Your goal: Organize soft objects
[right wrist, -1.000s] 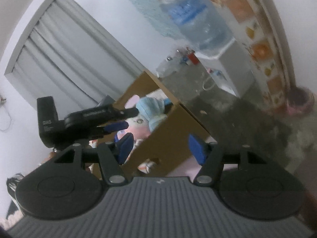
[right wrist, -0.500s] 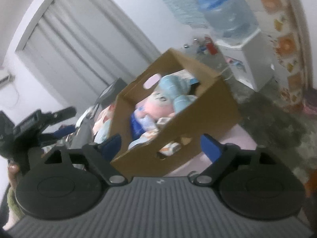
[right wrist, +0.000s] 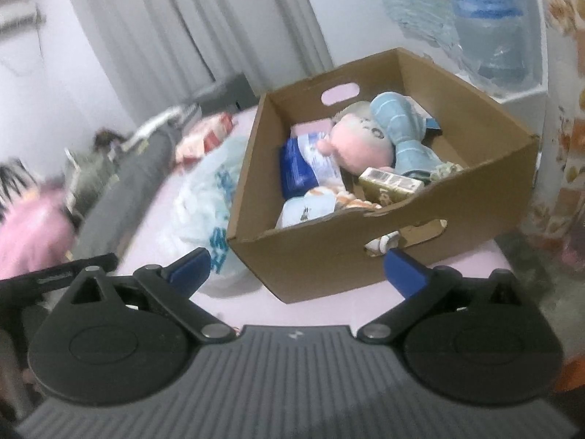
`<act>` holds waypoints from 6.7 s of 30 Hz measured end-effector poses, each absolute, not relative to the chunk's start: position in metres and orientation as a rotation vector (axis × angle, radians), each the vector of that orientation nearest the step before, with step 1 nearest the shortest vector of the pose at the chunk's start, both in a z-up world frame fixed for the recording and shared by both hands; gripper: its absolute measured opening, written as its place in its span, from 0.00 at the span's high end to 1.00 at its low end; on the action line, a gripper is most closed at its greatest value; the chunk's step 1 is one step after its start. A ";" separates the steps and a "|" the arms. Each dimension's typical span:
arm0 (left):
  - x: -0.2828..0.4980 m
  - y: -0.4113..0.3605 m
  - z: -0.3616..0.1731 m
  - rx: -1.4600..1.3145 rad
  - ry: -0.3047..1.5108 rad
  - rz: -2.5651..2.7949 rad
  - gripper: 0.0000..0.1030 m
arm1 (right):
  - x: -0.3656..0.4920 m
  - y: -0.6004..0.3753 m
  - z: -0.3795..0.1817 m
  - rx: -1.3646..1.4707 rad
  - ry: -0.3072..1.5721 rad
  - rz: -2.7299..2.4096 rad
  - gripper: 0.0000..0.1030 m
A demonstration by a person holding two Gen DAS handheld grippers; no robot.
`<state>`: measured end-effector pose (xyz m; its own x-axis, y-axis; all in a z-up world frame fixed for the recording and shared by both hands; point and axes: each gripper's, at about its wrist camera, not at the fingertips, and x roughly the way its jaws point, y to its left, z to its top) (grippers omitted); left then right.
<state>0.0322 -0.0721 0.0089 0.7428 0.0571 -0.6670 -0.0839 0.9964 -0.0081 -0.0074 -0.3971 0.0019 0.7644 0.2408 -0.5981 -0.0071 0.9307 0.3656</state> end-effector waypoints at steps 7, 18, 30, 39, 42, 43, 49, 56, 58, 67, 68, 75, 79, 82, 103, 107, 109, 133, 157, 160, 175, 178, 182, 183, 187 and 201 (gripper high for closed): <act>0.027 -0.080 -0.008 0.094 0.763 0.119 0.00 | 0.002 -0.355 0.011 0.143 0.707 0.047 0.01; 0.028 -0.084 -0.012 0.029 0.783 0.065 0.00 | 0.003 -0.345 0.013 0.090 0.665 -0.052 0.01; 0.036 -0.093 0.002 -0.095 0.784 0.014 0.00 | 0.009 -0.334 0.023 0.121 0.668 0.123 0.01; 0.045 -0.115 0.001 -0.078 0.791 -0.007 0.00 | 0.023 -0.325 0.015 0.120 0.722 0.145 0.01; 0.046 -0.119 0.001 -0.072 0.792 -0.014 0.00 | 0.028 -0.327 0.012 0.120 0.731 0.138 0.01; 0.046 -0.120 0.001 -0.068 0.793 -0.013 0.00 | 0.029 -0.327 0.012 0.118 0.733 0.136 0.01; 0.047 -0.120 0.001 -0.067 0.795 -0.012 0.00 | 0.035 -0.332 0.008 0.108 0.740 0.113 0.01; 0.046 -0.120 0.002 -0.064 0.794 -0.007 0.00 | 0.036 -0.333 0.005 0.099 0.746 0.101 0.01; 0.046 -0.120 0.003 -0.065 0.793 -0.007 0.00 | 0.036 -0.333 0.005 0.098 0.745 0.099 0.01; 0.043 -0.117 0.005 -0.069 0.787 -0.004 0.00 | 0.036 -0.333 0.006 0.094 0.747 0.098 0.01; 0.043 -0.117 0.005 -0.070 0.786 -0.004 0.00 | 0.036 -0.332 0.007 0.092 0.746 0.098 0.01; 0.042 -0.116 0.006 -0.072 0.784 -0.005 0.00 | 0.035 -0.331 0.008 0.086 0.742 0.101 0.01; 0.042 -0.116 0.006 -0.072 0.785 -0.004 0.01 | 0.035 -0.331 0.009 0.085 0.742 0.102 0.01; 0.041 -0.116 0.006 -0.074 0.786 -0.005 0.01 | 0.035 -0.331 0.009 0.083 0.741 0.101 0.01; 0.038 -0.117 0.005 -0.077 0.794 -0.002 0.01 | 0.034 -0.330 0.006 0.084 0.749 0.102 0.01; 0.039 -0.118 0.004 -0.079 0.801 -0.004 0.01 | 0.034 -0.331 0.005 0.087 0.755 0.100 0.01; 0.040 -0.117 0.003 -0.080 0.803 -0.004 0.01 | 0.035 -0.331 0.005 0.085 0.757 0.100 0.01; 0.042 -0.115 0.002 -0.087 0.811 -0.008 0.01 | 0.037 -0.332 0.004 0.087 0.760 0.103 0.01; 0.042 -0.114 0.002 -0.086 0.811 -0.009 0.01 | 0.037 -0.332 0.005 0.089 0.762 0.103 0.01; 0.042 -0.114 0.003 -0.086 0.812 -0.009 0.01 | 0.037 -0.332 0.005 0.087 0.761 0.102 0.01; 0.041 -0.116 0.003 -0.085 0.808 -0.009 0.01 | 0.035 -0.332 0.004 0.088 0.761 0.100 0.01; 0.041 -0.116 0.004 -0.086 0.807 -0.008 0.01 | 0.034 -0.331 0.004 0.088 0.761 0.100 0.01; 0.040 -0.117 0.004 -0.085 0.807 -0.008 0.01 | 0.034 -0.331 0.004 0.088 0.761 0.100 0.01; 0.041 -0.116 0.004 -0.086 0.807 -0.009 0.01 | 0.035 -0.332 0.004 0.088 0.762 0.100 0.01; 0.041 -0.116 0.004 -0.086 0.807 -0.009 0.01 | 0.034 -0.331 0.004 0.087 0.762 0.100 0.01; 0.041 -0.116 0.004 -0.087 0.808 -0.009 0.01 | 0.034 -0.332 0.005 0.088 0.762 0.101 0.01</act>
